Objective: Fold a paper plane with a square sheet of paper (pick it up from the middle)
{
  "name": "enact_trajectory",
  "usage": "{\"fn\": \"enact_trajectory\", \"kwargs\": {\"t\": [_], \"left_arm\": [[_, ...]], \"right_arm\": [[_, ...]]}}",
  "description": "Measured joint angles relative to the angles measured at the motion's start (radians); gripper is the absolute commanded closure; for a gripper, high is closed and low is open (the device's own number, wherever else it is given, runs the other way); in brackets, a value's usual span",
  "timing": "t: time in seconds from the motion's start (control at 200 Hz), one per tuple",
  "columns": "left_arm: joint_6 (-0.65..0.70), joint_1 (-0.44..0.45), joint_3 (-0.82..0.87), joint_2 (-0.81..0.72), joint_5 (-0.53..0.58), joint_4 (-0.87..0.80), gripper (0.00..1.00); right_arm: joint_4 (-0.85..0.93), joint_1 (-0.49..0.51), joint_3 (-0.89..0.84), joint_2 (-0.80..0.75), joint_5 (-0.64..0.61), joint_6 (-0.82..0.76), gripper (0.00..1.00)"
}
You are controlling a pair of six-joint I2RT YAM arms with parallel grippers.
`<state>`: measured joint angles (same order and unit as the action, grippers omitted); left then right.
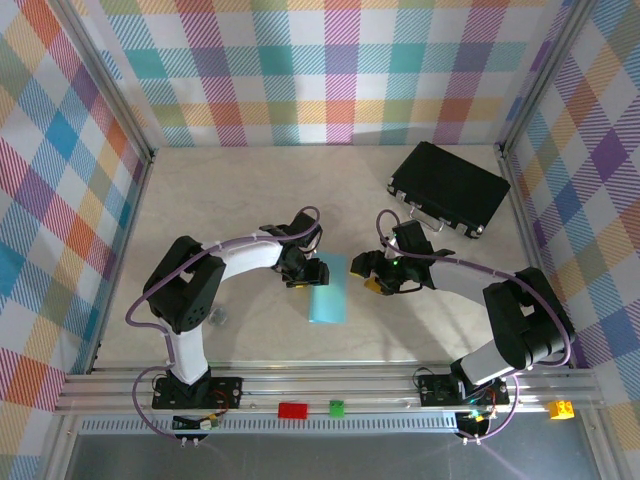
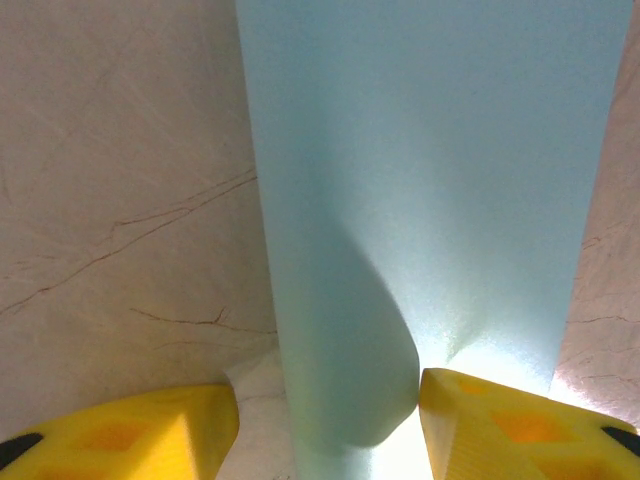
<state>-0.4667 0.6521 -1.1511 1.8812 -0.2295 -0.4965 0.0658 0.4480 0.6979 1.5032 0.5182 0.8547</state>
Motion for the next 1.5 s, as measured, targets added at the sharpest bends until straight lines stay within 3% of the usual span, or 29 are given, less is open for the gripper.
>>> {"fn": "enact_trajectory", "kwargs": {"t": [0.175, 0.84, 0.94, 1.055, 1.5], "left_arm": [[0.004, 0.000, 0.000, 0.000, 0.000, -0.001, 0.44], [-0.032, 0.000, 0.010, 0.000, 0.006, 0.013, 0.45], [-0.025, 0.001, 0.010, 0.000, 0.006, 0.013, 0.45], [-0.018, 0.001, 0.010, 0.000, 0.005, 0.013, 0.45], [0.000, 0.001, 0.006, 0.004, -0.001, 0.010, 0.43]], "right_arm": [[-0.019, 0.011, 0.000, 0.011, 0.005, 0.002, 0.50], [-0.021, 0.017, 0.004, 0.019, 0.006, 0.003, 0.55], [-0.021, 0.018, 0.009, 0.019, 0.007, 0.001, 0.67], [-0.024, 0.019, 0.013, 0.023, 0.007, 0.006, 0.75], [-0.021, 0.033, 0.027, 0.041, -0.002, 0.006, 0.75]]}}
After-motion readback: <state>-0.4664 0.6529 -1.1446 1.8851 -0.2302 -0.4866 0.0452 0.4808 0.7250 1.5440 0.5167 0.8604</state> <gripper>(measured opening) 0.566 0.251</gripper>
